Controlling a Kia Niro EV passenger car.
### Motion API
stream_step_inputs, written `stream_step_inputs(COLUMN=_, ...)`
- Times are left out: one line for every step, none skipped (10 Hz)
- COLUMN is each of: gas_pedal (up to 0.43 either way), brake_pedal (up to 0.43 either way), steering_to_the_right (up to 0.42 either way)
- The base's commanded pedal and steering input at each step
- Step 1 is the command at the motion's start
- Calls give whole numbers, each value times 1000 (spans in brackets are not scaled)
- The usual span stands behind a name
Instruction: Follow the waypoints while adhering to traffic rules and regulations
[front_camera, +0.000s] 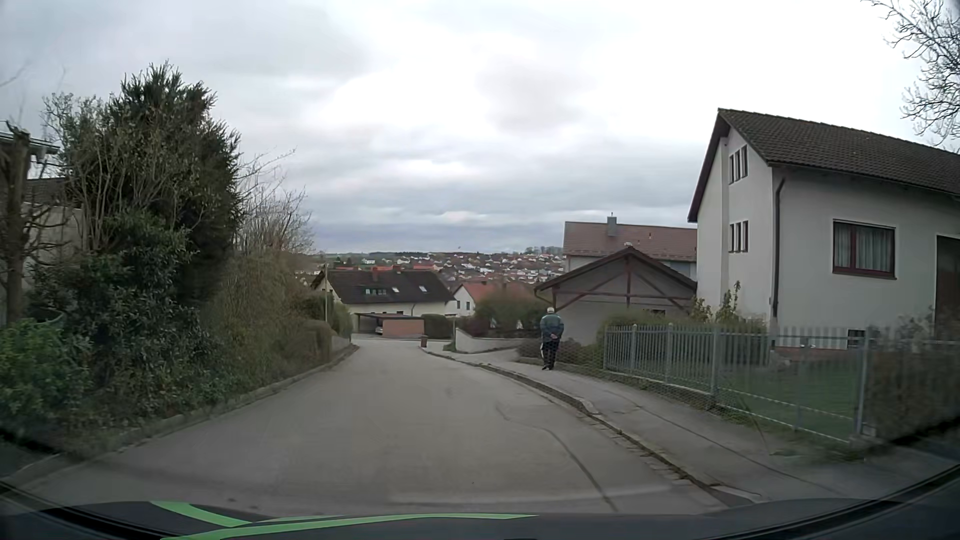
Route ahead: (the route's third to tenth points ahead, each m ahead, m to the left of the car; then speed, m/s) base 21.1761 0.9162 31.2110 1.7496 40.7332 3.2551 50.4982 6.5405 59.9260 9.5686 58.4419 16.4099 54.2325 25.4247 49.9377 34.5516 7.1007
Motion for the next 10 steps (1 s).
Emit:
stream_step_inputs(gas_pedal=0, brake_pedal=98, steering_to_the_right=-29)
stream_step_inputs(gas_pedal=0, brake_pedal=98, steering_to_the_right=-29)
stream_step_inputs(gas_pedal=0, brake_pedal=104, steering_to_the_right=-29)
stream_step_inputs(gas_pedal=0, brake_pedal=104, steering_to_the_right=-29)
stream_step_inputs(gas_pedal=0, brake_pedal=104, steering_to_the_right=-29)
stream_step_inputs(gas_pedal=0, brake_pedal=110, steering_to_the_right=-29)
stream_step_inputs(gas_pedal=0, brake_pedal=116, steering_to_the_right=-29)
stream_step_inputs(gas_pedal=0, brake_pedal=122, steering_to_the_right=-29)
stream_step_inputs(gas_pedal=0, brake_pedal=134, steering_to_the_right=-29)
stream_step_inputs(gas_pedal=0, brake_pedal=140, steering_to_the_right=-29)
